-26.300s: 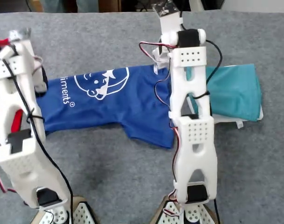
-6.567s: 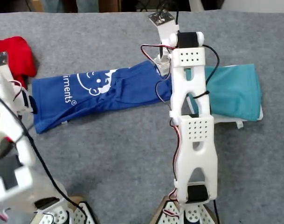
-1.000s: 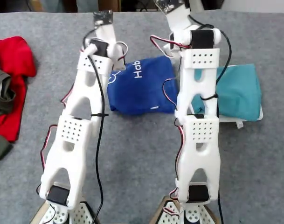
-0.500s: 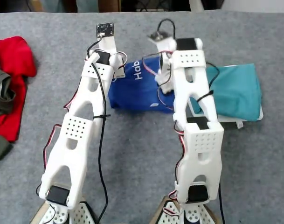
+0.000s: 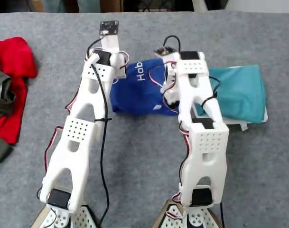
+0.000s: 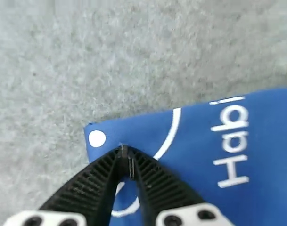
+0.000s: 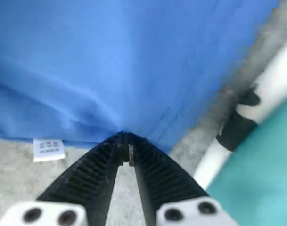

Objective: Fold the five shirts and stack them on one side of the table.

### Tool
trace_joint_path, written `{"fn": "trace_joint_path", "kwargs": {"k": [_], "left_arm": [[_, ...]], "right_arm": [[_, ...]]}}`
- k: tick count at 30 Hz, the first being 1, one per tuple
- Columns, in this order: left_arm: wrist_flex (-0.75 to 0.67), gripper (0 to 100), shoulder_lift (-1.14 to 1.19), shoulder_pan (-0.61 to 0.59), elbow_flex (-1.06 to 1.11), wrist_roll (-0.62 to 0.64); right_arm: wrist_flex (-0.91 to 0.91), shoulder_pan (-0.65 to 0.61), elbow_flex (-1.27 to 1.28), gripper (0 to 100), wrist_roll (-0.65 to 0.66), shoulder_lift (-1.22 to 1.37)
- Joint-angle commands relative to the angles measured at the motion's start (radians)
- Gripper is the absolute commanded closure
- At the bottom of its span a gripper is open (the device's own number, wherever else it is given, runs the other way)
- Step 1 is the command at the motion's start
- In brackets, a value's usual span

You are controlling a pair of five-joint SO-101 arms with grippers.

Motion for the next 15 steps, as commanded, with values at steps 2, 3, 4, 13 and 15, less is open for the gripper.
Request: {"fn": "trace_joint_path", "kwargs": {"k": [2,3,4,13,15], "left_arm": [[0.075,97,-0.043,-0.004,-0.093,-0.014],[0.095,97,-0.058,-0.007,-0.093,-0.014],[0.115,97,-0.074,-0.01,-0.093,-0.011],[0.245,97,-0.261,-0.016,-0.085,-0.014],[0.247,97,-0.31,0.001,-0.079,-0.025]], "right_arm": [[0.129,0.011,-0.173,98.4,0.0,-0.013],[0.167,0.011,-0.209,98.4,0.002,-0.015],[0.198,0.008,-0.245,98.4,0.002,-0.015],[0.129,0.009,-0.314,98.4,0.002,-0.159],[0.057,0.012,-0.328,98.4,0.002,-0.142]]}}
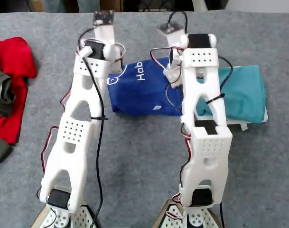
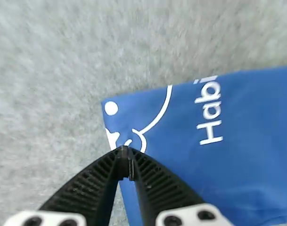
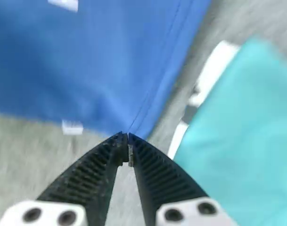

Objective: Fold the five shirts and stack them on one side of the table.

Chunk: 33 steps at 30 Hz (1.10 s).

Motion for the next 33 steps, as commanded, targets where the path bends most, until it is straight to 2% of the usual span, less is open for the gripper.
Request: {"fn": "trace_joint_path", "kwargs": {"k": [1,5,12,20,25,29,33], "left_arm": [[0.012,97,-0.146,0.018,-0.019,-0.028],[0.012,97,-0.278,0.045,0.183,-0.034],[-0.025,97,-0.549,0.042,0.702,-0.031],[-0.427,97,-0.71,0.067,1.245,-0.012],[-0.479,97,-0.779,0.102,1.397,0.02],[-0.566,97,-0.815,0.094,1.486,0.023],[-0.582,97,-0.813,0.079,1.566,0.02]], "right_arm": [[-0.115,0.011,-0.059,98.4,0.0,-0.039],[-0.173,0.005,-0.153,98.4,0.005,0.019],[-0.166,0.008,-0.412,98.4,0.005,0.208],[-0.195,-0.011,-0.627,98.4,0.003,0.395],[-0.242,-0.006,-0.673,98.4,0.005,0.49],[-0.336,-0.008,-0.673,98.4,0.006,0.55],[-0.427,-0.005,-0.679,98.4,0.006,0.618]]}}
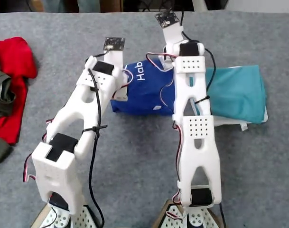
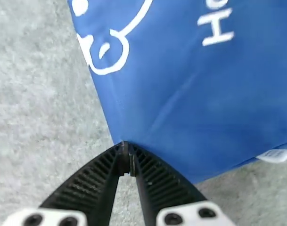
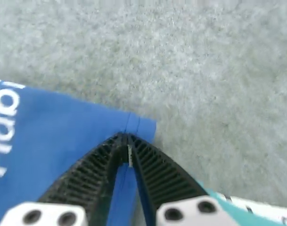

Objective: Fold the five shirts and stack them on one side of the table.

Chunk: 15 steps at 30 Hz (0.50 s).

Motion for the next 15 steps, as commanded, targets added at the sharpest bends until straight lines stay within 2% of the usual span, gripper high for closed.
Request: {"fn": "trace_joint_path", "kwargs": {"k": [1,11,15], "left_arm": [[-0.018,97,-0.054,-0.015,0.045,0.008],[-0.127,97,0.06,-0.012,0.114,0.006],[-0.126,97,0.106,-0.008,0.11,-0.006]], "right_arm": [[-0.063,-0.003,-0.056,98.4,0.008,0.018],[-0.063,0.011,-0.056,98.4,0.008,0.074],[-0.063,0.014,-0.056,98.4,0.008,0.074]]}}
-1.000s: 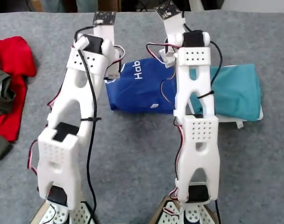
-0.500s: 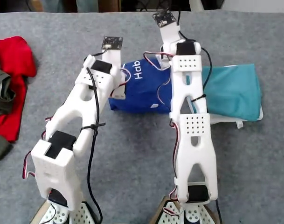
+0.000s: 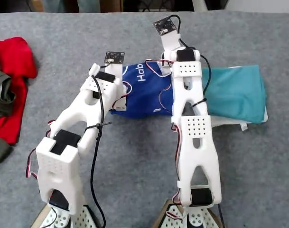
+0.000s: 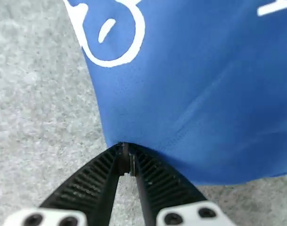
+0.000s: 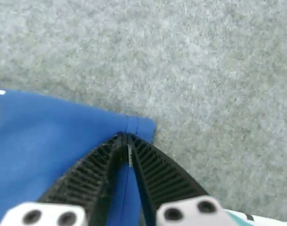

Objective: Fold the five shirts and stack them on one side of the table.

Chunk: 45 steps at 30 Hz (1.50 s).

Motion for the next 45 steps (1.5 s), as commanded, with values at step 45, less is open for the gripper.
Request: {"fn": "trace_joint_path", "kwargs": {"k": [45], "left_arm": [[0.118,89,0.328,-0.481,-0.496,-0.089]], "right_arm": [[0.45,-0.094,0.955,67.7,-0.611,-0.905]]}}
